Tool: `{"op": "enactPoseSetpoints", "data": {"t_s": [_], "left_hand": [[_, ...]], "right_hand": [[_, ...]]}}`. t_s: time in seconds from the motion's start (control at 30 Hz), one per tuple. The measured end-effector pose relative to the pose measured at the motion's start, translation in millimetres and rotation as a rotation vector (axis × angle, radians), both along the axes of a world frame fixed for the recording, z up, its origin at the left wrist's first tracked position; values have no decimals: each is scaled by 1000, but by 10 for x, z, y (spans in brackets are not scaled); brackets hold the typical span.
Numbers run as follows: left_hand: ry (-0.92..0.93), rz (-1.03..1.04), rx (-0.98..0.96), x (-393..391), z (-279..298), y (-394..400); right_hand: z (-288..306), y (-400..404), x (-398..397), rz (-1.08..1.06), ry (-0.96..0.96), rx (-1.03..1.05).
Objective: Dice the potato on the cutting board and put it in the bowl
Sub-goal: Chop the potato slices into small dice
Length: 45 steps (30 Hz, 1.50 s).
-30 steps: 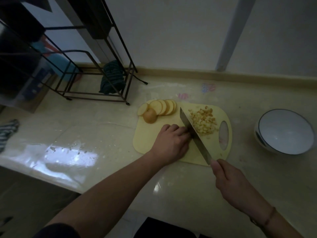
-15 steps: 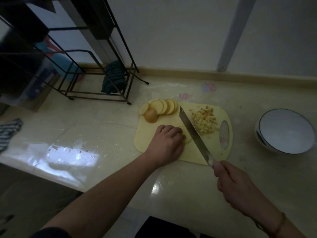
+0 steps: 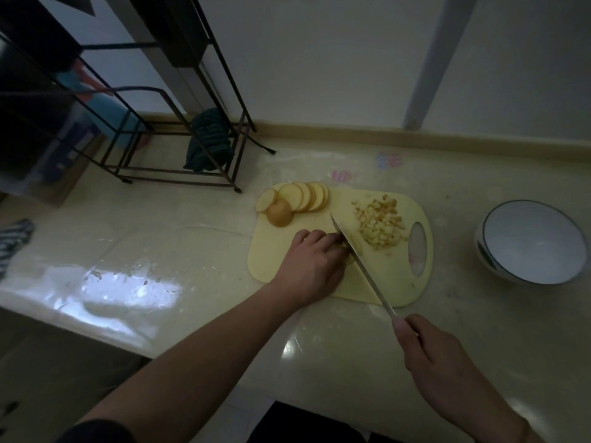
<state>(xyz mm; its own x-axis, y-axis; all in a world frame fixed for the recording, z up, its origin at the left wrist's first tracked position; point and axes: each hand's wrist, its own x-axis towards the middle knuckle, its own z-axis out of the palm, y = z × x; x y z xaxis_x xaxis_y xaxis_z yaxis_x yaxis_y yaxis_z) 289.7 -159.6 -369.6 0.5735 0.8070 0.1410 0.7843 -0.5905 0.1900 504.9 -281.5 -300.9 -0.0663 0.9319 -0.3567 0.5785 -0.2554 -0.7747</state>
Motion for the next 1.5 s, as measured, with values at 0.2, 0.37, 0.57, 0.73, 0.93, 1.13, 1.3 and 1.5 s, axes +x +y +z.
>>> {"op": "enactPoseSetpoints", "data": {"t_s": [0.2, 0.37, 0.57, 0.73, 0.93, 1.13, 1.3, 1.5], "left_hand": [[-54, -6, 22, 7, -36, 17], [-60, -18, -12, -18, -41, 3], [-38, 11, -30, -18, -36, -10], [-65, 28, -38, -23, -56, -29], [-101, 1, -18, -44, -35, -7], [-39, 6, -27, -28, -27, 8], [-9, -17, 0, -29, -20, 37], [-10, -28, 7, -24, -24, 55]], "right_hand": [[-52, -25, -48, -1, -49, 7], [-100, 163, -123, 26, -67, 11], [-75, 277, -30, 12, 6, -51], [-62, 240, -1, -35, 72, -82], [21, 191, -45, -15, 58, -41], [21, 115, -63, 15, 9, 26], [5, 28, -30, 15, -8, -5], [-17, -5, -18, 31, -51, -23]]}}
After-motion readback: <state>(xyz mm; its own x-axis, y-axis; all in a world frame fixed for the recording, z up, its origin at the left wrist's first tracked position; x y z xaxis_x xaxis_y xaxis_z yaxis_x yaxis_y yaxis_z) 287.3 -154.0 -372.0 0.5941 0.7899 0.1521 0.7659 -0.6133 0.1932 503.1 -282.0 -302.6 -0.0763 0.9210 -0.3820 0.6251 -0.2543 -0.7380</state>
